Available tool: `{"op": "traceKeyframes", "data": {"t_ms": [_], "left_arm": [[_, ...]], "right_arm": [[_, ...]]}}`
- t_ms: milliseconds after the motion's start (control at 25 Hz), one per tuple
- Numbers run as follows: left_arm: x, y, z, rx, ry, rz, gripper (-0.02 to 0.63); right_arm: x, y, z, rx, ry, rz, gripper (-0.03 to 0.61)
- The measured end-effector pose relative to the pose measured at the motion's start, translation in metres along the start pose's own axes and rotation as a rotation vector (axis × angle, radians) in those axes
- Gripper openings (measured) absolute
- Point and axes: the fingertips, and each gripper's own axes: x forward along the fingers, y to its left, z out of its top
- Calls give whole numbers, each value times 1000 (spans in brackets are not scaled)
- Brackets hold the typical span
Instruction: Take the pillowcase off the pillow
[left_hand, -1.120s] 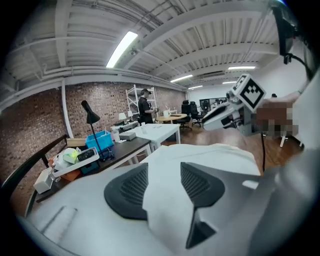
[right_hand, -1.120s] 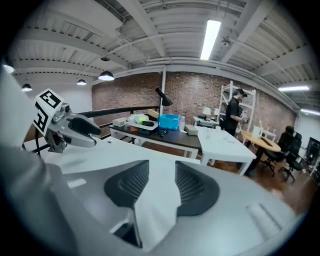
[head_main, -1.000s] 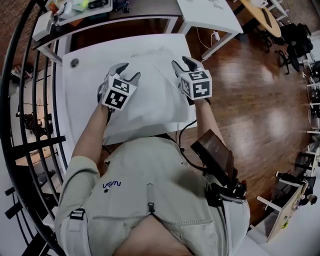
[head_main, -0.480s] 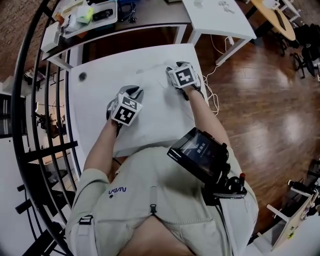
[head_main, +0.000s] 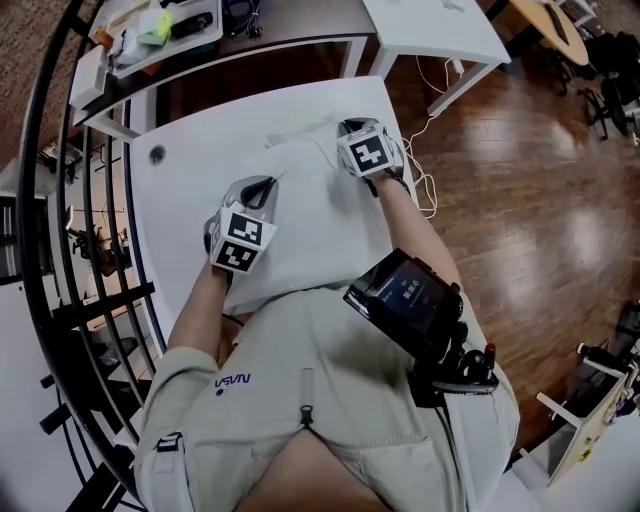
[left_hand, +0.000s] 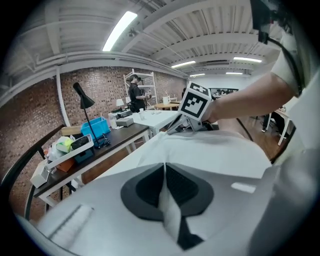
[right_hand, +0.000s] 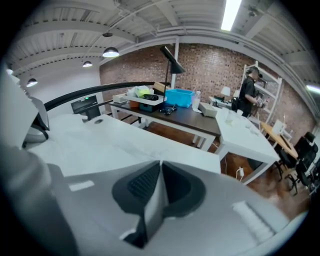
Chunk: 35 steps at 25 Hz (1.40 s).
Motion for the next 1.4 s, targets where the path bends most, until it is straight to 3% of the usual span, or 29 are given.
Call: {"op": "traceKeyframes", "data": {"t_ms": [200,360,560,640,760,840,920,1120,1280,1400], "left_arm": [[-43,-1,26,16,-104,8,17],[-66,4,25,-30,-149,28,17],[-74,25,17,-113,-171,101,17],[-65,35,8,-147,-159,115,17],[-42,47,-2,-173,-134,116,23],[-30,55,3,-171,-143,130,42],[-35,64,17,-168,-199,166,43],[-86,49,34,-171,-307,186,69],[-113,8,4,-154,-257,152,79],[-126,-20,-21,-109,-197,108,136]], "right_arm": [[-19,-36,13,44,-68,-135,15],[-36,-69,21,100,-132,-258,14],[-51,-127,-15,244,-99,-395,12],[-48,-134,-34,257,-63,-382,12],[-35,-120,-50,268,-69,-275,25],[-37,-107,-49,286,-107,-204,120],[-53,-97,-40,290,-177,-166,147],[-121,-58,-47,289,-316,-175,139],[-152,-9,-93,316,-275,-184,110],[-163,13,-128,352,-219,-175,123]]}}
